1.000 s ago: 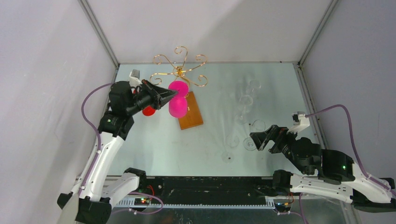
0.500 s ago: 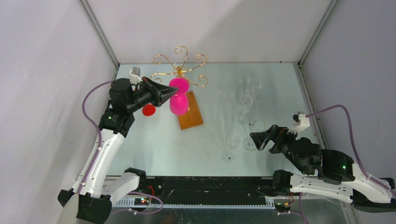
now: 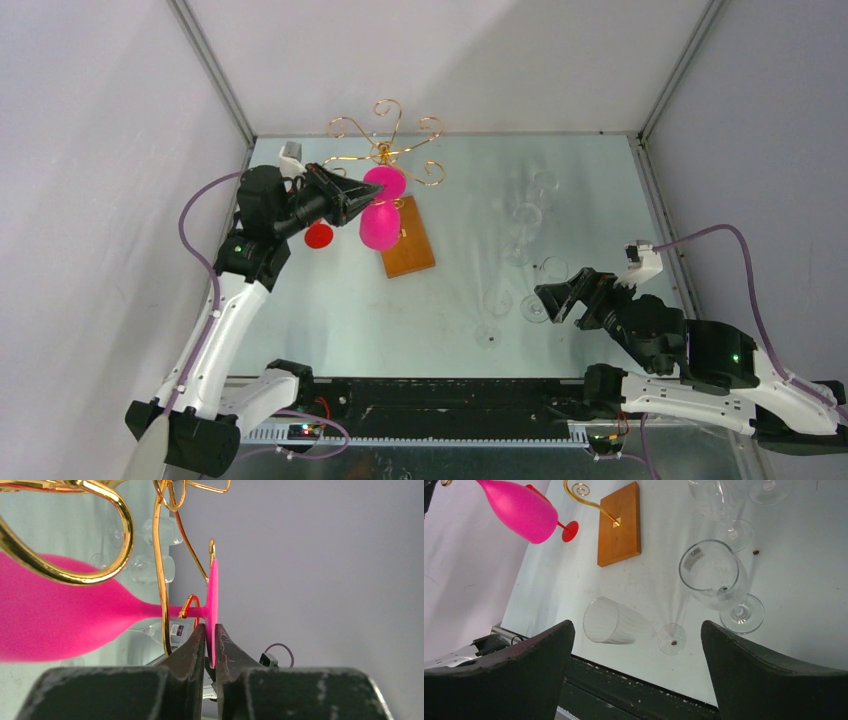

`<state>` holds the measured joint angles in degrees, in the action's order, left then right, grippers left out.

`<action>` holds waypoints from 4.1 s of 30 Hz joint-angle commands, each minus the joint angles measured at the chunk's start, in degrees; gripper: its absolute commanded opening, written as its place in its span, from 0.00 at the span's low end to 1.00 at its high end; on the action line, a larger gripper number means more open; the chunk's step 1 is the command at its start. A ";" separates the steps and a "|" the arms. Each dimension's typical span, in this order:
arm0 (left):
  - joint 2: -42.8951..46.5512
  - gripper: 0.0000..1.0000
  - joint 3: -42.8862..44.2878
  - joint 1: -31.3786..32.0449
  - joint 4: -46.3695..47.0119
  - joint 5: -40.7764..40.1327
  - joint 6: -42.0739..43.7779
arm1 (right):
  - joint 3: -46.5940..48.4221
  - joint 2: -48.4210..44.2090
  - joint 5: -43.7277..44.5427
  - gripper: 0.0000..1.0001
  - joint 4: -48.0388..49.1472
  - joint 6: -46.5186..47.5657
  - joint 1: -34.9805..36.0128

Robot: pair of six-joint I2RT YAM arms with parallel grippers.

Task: Place the wine glass upside down on the wine glass rack
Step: Turn the wine glass upside down at the wine rack, then pick up the wine glass at the center of the board.

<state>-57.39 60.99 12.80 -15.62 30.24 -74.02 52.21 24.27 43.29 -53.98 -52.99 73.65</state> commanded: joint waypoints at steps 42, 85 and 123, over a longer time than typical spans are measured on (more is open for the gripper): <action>-0.67 0.76 13.16 0.30 -18.94 -0.43 16.62 | -0.17 0.34 0.83 1.00 -2.18 -2.62 0.25; 20.64 1.00 1.27 1.62 -27.50 -15.85 32.13 | -0.17 -1.50 0.82 1.00 -4.01 -5.02 0.26; 6.72 0.98 2.24 -4.75 -37.99 -23.91 47.40 | -0.17 -3.99 1.59 1.00 -7.99 -8.75 0.20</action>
<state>-48.38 60.18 9.39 -53.82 8.95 -28.88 52.21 20.67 42.54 -61.91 -61.04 73.65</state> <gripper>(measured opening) 0.987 0.994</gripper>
